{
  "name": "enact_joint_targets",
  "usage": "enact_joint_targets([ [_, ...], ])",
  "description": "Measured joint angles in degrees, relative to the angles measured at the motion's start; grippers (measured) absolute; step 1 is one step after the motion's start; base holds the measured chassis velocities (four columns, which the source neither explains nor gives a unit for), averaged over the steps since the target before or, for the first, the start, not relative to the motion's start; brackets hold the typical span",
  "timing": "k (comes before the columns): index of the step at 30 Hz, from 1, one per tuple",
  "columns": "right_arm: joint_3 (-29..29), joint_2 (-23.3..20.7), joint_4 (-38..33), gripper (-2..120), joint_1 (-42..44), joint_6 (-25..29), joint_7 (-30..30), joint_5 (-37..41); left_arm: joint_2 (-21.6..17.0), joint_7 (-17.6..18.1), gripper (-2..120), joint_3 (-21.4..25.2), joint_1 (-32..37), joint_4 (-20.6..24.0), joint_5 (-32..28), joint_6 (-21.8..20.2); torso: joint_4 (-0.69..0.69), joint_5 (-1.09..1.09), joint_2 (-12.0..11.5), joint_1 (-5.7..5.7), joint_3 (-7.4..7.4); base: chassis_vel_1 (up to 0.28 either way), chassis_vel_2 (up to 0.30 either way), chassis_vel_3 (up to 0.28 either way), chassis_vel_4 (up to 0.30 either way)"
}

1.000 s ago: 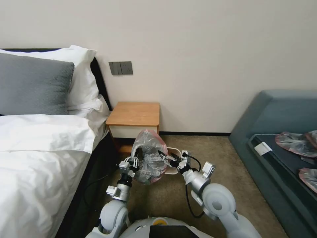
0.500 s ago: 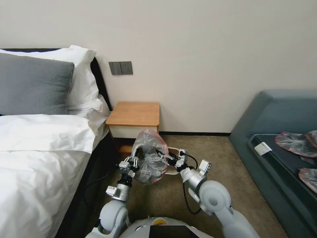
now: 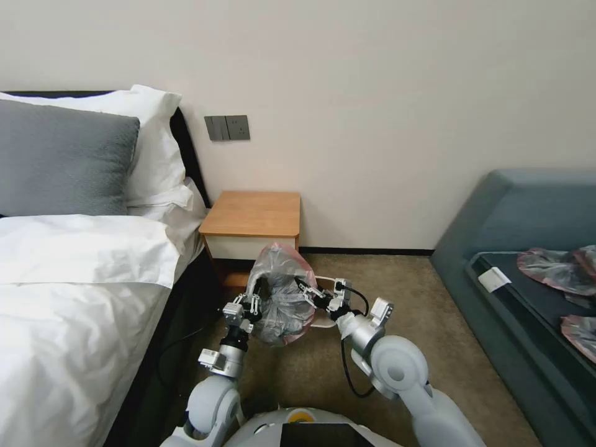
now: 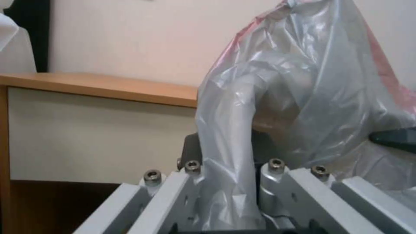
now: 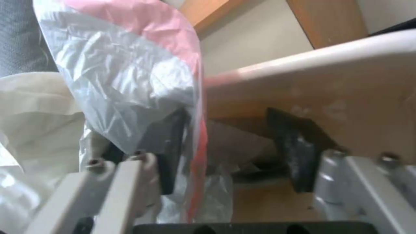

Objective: Pick up the garbage bag from the table and place it over the trash can.

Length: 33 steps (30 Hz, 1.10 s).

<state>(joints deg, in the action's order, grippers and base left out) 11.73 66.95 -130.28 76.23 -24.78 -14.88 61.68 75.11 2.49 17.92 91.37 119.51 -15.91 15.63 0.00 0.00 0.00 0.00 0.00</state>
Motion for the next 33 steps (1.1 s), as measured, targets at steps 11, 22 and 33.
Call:
enact_joint_targets([
  [11, 0.3, 0.3, -0.8, 7, 0.9, 0.1, 1.0, -1.1, 0.2, 0.3, 9, -0.5, 0.0, -0.1, -1.5, -0.8, 0.00, 0.00, 0.0, 0.00, 0.00, 0.000, 0.000, 0.000, 0.000],
  [22, 2.1, -0.1, -6.1, 0, 3.6, 0.1, 2.3, -0.1, 0.5, 0.5, 9, -0.9, 0.0, -0.3, -2.8, -1.3, 0.00, 0.00, 0.0, 0.00, 0.00, 0.000, 0.000, 0.000, 0.000],
  [33, 7.7, -3.1, -7.6, 0, 0.7, -0.2, -0.2, 6.3, 0.4, 0.4, 9, -0.5, 0.2, -0.2, -4.7, -1.4, 0.00, 0.01, 0.0, 0.00, 0.00, 0.000, 0.000, 0.000, 0.000],
])
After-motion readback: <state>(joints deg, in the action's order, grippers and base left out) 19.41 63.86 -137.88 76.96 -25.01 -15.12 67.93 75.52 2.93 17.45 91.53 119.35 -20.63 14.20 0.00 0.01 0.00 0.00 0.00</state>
